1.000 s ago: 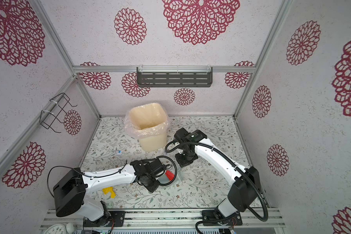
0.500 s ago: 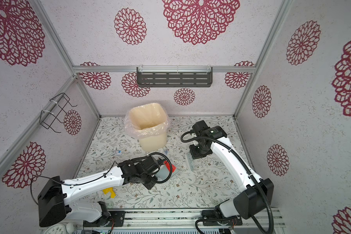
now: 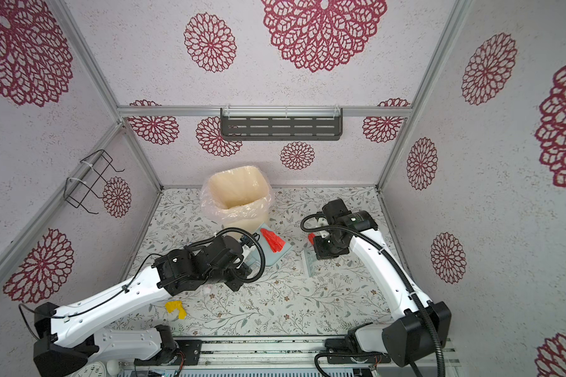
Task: Sweep away the paper scraps from the table
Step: 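Lift the dustpan toward the bin with the left while the right withdraws, then tilt the teal dustpan over the trash bin with the left gripper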
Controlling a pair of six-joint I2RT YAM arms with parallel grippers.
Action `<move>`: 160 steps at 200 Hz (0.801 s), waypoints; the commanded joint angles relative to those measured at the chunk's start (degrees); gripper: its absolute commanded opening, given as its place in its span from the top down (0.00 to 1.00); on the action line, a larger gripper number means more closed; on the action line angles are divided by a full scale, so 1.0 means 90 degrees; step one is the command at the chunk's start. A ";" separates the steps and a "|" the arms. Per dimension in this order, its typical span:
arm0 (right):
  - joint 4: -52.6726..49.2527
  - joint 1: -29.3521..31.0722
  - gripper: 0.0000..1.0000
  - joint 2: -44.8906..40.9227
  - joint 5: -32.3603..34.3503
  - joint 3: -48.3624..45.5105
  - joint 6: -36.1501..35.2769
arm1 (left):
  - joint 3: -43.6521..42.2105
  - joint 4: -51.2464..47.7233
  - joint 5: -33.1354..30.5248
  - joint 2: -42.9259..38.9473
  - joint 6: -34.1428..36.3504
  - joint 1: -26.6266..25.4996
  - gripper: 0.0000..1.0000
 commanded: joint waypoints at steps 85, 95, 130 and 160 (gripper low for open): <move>0.0138 -0.0212 1.00 -0.0323 -0.0248 0.0052 0.0010 | 0.3089 -0.2412 -0.0283 0.0592 0.0022 0.0911 1.00; 0.0153 -0.0224 1.00 -0.0324 -0.0264 0.0072 0.0006 | 0.3274 -0.2575 -0.0255 0.0625 0.0087 0.1124 1.00; 0.0148 -0.0261 1.00 -0.0327 -0.0316 0.0099 0.0006 | 0.3748 -0.3030 -0.0083 0.0765 0.0378 0.1910 1.00; 0.0168 -0.0290 1.00 -0.0366 -0.0361 0.0086 -0.0004 | 0.4145 -0.3348 0.0027 0.1031 0.0719 0.2650 1.00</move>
